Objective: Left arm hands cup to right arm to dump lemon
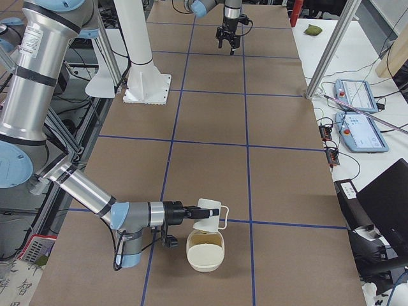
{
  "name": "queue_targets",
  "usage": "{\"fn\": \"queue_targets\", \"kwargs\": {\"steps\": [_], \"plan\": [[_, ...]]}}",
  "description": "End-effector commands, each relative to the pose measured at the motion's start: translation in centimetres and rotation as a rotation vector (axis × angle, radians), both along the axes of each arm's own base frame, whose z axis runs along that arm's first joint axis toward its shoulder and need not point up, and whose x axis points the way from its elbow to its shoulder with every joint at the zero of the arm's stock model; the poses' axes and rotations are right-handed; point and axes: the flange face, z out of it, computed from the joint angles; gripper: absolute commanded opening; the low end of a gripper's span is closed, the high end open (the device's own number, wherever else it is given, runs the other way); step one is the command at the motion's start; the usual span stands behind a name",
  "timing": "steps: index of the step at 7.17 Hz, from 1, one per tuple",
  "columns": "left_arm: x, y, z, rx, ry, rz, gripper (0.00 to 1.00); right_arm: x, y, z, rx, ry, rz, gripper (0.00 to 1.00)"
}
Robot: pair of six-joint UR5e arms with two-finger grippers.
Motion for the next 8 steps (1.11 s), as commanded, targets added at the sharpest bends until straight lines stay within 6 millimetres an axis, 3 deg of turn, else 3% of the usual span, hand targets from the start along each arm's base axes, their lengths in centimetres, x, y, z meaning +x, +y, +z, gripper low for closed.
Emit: {"fn": "queue_targets", "kwargs": {"steps": [1,6,8], "plan": [[-0.3,-0.4,0.0,0.026,-0.019,-0.029,1.0,0.9,0.5,0.8,-0.021,-0.004,0.034,0.19],[-1.2,-0.3,-1.8,0.034,-0.016,-0.039,1.0,1.6,0.4,1.1,-0.052,-0.1,0.083,0.19],[-1.5,-0.4,-1.9,0.035,-0.015,-0.044,1.0,2.1,1.7,1.8,-0.037,-0.17,0.093,0.19]]}}
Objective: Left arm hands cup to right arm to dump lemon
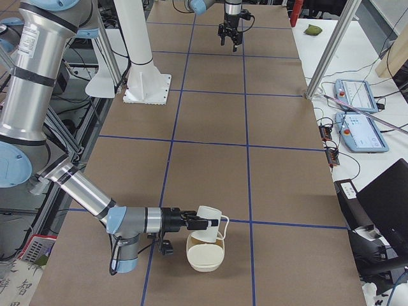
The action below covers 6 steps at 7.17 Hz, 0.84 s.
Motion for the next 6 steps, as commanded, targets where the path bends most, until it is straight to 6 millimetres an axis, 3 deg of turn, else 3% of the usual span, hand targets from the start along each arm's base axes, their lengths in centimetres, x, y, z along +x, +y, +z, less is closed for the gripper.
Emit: {"fn": "queue_targets", "kwargs": {"steps": [1,6], "plan": [[-0.32,-0.2,-0.01,-0.001,-0.001,-0.006,1.0,0.54,1.17,0.33,0.024,-0.059,0.027,0.19],[-0.76,-0.13,-0.5,-0.004,-0.011,-0.011,1.0,0.94,0.92,0.16,0.022,-0.223,0.074,0.18]]}}
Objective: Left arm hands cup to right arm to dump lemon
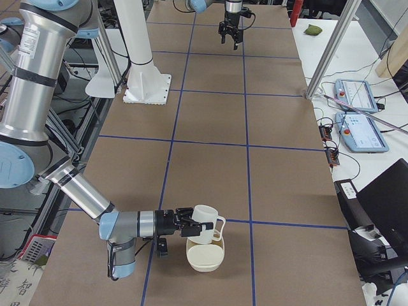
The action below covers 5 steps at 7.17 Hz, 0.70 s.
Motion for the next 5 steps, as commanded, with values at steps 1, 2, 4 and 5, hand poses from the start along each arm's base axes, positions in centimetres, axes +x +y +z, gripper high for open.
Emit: {"fn": "queue_targets", "kwargs": {"steps": [1,2,4,5], "plan": [[-0.2,-0.1,-0.1,0.008,-0.012,-0.004,1.0,0.1,0.0,0.0,-0.002,-0.031,0.009,0.18],[-0.1,-0.1,-0.1,0.009,-0.016,-0.001,1.0,0.0,-0.2,-0.3,0.01,-0.02,0.007,0.16],[-0.2,0.1,-0.3,0.011,-0.012,0.001,1.0,-0.3,-1.6,-2.1,0.066,0.036,0.009,0.16],[-0.1,0.2,-0.3,0.011,-0.012,0.003,1.0,-0.5,-2.0,-2.7,0.105,0.136,0.007,0.16]]}}
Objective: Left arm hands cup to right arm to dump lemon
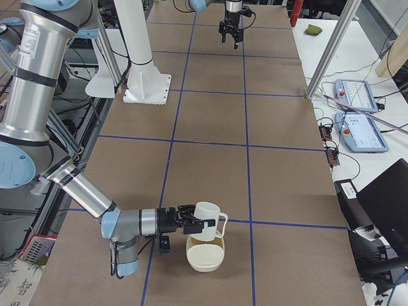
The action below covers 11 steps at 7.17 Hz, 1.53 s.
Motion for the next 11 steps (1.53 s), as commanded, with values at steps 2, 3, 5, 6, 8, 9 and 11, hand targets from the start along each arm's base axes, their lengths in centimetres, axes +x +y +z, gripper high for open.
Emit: {"fn": "queue_targets", "kwargs": {"steps": [2,3,5,6,8,9,11], "plan": [[0.1,0.2,0.1,-0.001,-0.002,0.003,1.0,-1.4,-4.8,-4.4,0.02,0.233,-0.012,0.17],[0.1,0.2,0.0,0.001,0.001,0.003,1.0,-1.7,-5.2,-5.0,0.048,0.321,-0.019,0.17],[0.3,0.1,0.4,-0.003,-0.006,0.004,1.0,-4.0,-8.4,-6.8,0.137,0.545,-0.071,0.17],[0.4,0.2,0.5,-0.003,-0.006,0.008,1.0,-5.8,-11.2,-7.8,0.177,0.696,-0.092,0.16],[0.5,0.2,0.5,-0.002,-0.007,0.009,1.0,-9.8,-14.9,-8.9,0.279,1.055,-0.158,0.17],[0.4,-0.1,0.7,0.019,-0.011,0.024,1.0,-11.6,-17.2,-10.3,0.342,1.193,-0.169,0.18],[0.4,-0.8,0.9,0.057,-0.029,0.027,1.0,-16.9,-21.3,-12.6,0.447,1.449,-0.231,0.12]]}}
